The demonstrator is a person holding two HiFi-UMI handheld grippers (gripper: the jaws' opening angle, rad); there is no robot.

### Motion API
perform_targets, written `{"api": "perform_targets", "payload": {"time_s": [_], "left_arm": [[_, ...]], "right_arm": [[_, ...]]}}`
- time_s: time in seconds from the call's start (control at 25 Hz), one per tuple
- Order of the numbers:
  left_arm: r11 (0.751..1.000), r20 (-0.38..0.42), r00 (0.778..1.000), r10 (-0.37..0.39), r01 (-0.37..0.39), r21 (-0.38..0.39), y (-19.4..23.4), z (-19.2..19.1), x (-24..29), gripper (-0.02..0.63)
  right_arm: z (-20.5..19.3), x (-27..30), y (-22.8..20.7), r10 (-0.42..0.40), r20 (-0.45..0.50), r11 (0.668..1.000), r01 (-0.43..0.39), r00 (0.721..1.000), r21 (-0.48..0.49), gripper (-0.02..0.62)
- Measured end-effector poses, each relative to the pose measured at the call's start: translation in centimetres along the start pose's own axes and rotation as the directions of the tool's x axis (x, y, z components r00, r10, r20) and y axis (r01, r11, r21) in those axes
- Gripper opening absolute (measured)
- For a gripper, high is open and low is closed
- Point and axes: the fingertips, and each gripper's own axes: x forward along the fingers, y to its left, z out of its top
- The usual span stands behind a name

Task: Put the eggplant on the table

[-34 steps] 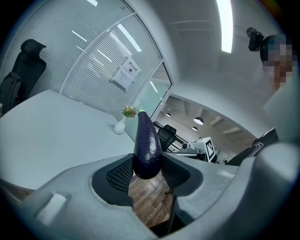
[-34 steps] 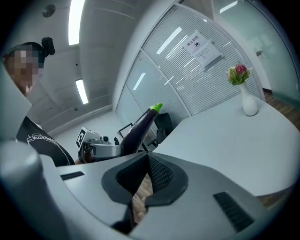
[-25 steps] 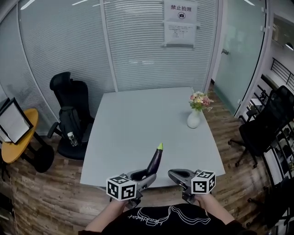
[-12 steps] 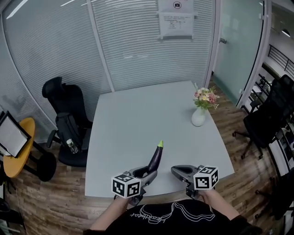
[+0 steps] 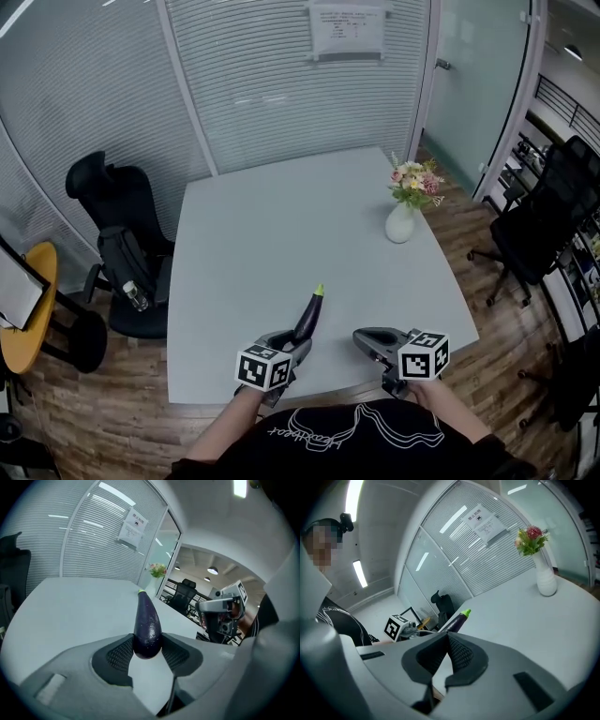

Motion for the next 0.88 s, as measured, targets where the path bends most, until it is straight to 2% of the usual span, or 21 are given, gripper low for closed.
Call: {"api": "perform_targets", "payload": {"time_s": [0.16,0.48,0.88], "left_arm": [[1.0,-0.018,1.0,0.007,-0.007,-0.022,1.8,-1.5,1.8,0.193],[0.997,-0.131,0.99,0.051,-0.057,-0.045,5.0,-6.0,4.6,0.193],[0.996,-0.202,0.977,0.068,-0.078,-0.042,6.1,-8.2,5.9,0.193]], "right_arm": [[-0.2,0.3,-0.4,-0.01,0.011,1.0,0.01,1.0,0.011,0.009],[-1.3,0.5,-1.1,-0.035,-0.013,0.998,0.036,0.999,0.042,0.009],[-2.2,-0.3,-1.8,-0.069,-0.026,0.993,0.071,0.997,0.09,0.009]]}}
